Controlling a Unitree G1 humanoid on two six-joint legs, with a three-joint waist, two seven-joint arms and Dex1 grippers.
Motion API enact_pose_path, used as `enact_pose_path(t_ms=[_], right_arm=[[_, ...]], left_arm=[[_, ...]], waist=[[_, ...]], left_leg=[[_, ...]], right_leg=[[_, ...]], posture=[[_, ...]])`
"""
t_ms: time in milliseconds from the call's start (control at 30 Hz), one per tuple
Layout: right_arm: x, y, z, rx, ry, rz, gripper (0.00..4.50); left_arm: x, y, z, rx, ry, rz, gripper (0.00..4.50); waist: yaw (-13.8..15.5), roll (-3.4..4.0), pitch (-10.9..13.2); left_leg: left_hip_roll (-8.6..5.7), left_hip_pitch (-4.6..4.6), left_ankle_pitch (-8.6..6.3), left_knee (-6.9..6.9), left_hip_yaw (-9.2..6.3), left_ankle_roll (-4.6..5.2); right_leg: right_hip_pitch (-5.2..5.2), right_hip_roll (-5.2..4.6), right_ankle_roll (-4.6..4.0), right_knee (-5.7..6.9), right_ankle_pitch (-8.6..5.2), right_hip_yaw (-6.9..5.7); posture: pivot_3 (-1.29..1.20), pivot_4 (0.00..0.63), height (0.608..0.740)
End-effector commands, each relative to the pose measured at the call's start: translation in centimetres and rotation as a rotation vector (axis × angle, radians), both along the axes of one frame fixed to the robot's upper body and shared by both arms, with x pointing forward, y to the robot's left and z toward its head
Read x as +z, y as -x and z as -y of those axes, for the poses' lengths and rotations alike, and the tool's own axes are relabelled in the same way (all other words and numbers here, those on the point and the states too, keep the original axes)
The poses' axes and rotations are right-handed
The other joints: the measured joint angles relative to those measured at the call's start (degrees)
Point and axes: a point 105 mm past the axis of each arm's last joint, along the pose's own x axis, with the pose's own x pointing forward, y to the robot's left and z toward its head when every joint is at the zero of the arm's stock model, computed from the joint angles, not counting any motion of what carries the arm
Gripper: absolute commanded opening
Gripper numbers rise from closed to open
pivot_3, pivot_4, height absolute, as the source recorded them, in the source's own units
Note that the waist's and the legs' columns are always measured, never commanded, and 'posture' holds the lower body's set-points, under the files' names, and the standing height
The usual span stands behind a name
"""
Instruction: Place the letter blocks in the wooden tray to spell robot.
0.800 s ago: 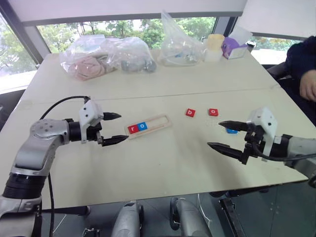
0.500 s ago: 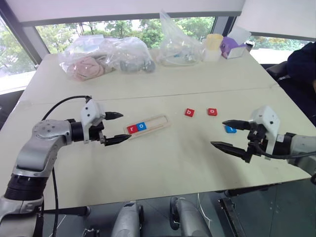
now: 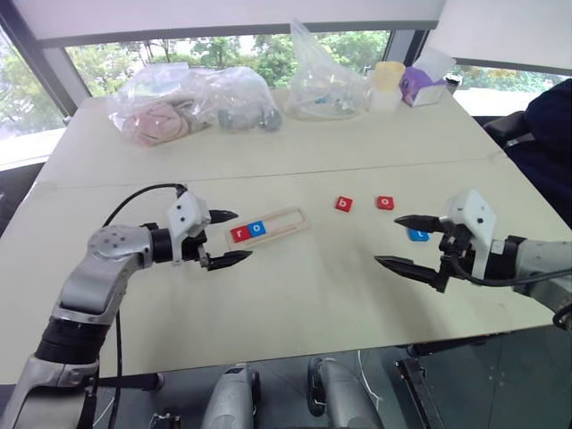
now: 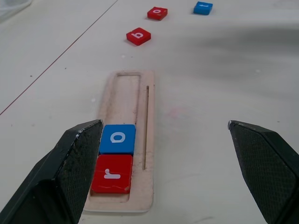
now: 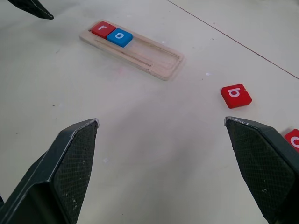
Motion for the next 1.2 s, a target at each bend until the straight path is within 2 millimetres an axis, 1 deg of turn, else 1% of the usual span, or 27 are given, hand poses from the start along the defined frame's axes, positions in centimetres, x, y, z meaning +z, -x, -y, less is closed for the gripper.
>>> enact_pose_path(t_ms=[33,133,400,533,767,1033,1200], right_arm=[[0.8,-0.1,-0.2,-0.001,0.006,0.041,4.45],[0.4,0.2,-0.5,0.003,0.004,0.036,4.45],[-0.1,0.4,-1.2,-0.003,-0.009,0.042,4.45],[-0.3,0.6,-1.5,-0.009,-0.012,0.047,4.45],[-0.5,1.0,-1.6,-0.024,-0.015,0.048,4.45],[-0.8,1.4,-1.7,-0.039,-0.015,0.045,4.45],[-1.1,1.2,-1.8,-0.042,-0.014,0.045,4.45]], left_arm=[[0.7,-0.6,-0.5,0.003,-0.020,0.044,4.50],[0.6,-1.3,-0.8,0.015,-0.028,0.054,4.50],[-2.1,-4.3,-0.1,-0.043,-0.065,0.025,4.50],[-2.7,-5.1,0.4,-0.078,-0.060,0.002,4.50],[-3.8,-5.8,0.5,-0.103,-0.100,-0.008,4.50],[-5.9,-5.7,-0.6,-0.090,-0.167,-0.052,4.50],[-7.1,-5.5,-1.2,-0.069,-0.192,-0.088,4.50]], waist=[[0.0,0.00,0.0],[0.0,0.00,0.0],[0.1,-0.01,0.0],[0.1,-0.01,0.0],[0.0,-0.02,0.0],[0.1,-0.04,0.0],[0.0,-0.06,-0.1]], left_leg=[[0.00,0.00,0.00,0.00,0.00,0.00],[0.00,0.02,0.00,0.00,0.00,0.00],[-0.04,0.00,0.00,0.04,0.02,0.00],[-0.05,-0.02,0.00,0.04,0.02,0.00],[-0.04,-0.01,0.00,0.04,0.00,0.01],[-0.03,-0.01,0.00,0.05,0.00,0.00],[-0.02,0.19,0.00,0.05,0.01,0.00]], right_leg=[[0.00,0.00,0.00,0.01,0.00,0.00],[0.00,0.01,0.01,0.02,-0.01,0.00],[0.05,-0.03,-0.09,0.00,0.06,0.00],[0.02,-0.02,-0.13,0.00,0.10,-0.01],[0.03,-0.01,-0.13,0.03,0.11,-0.01],[0.04,-0.02,-0.12,0.03,0.11,-0.01],[0.23,-0.02,-0.10,0.05,0.08,-0.01]], posture=[[0.00,0.150,0.740],[0.00,0.150,0.740],[0.00,0.150,0.740],[0.00,0.150,0.740],[0.00,0.150,0.740],[0.00,0.150,0.740],[0.00,0.150,0.740]])
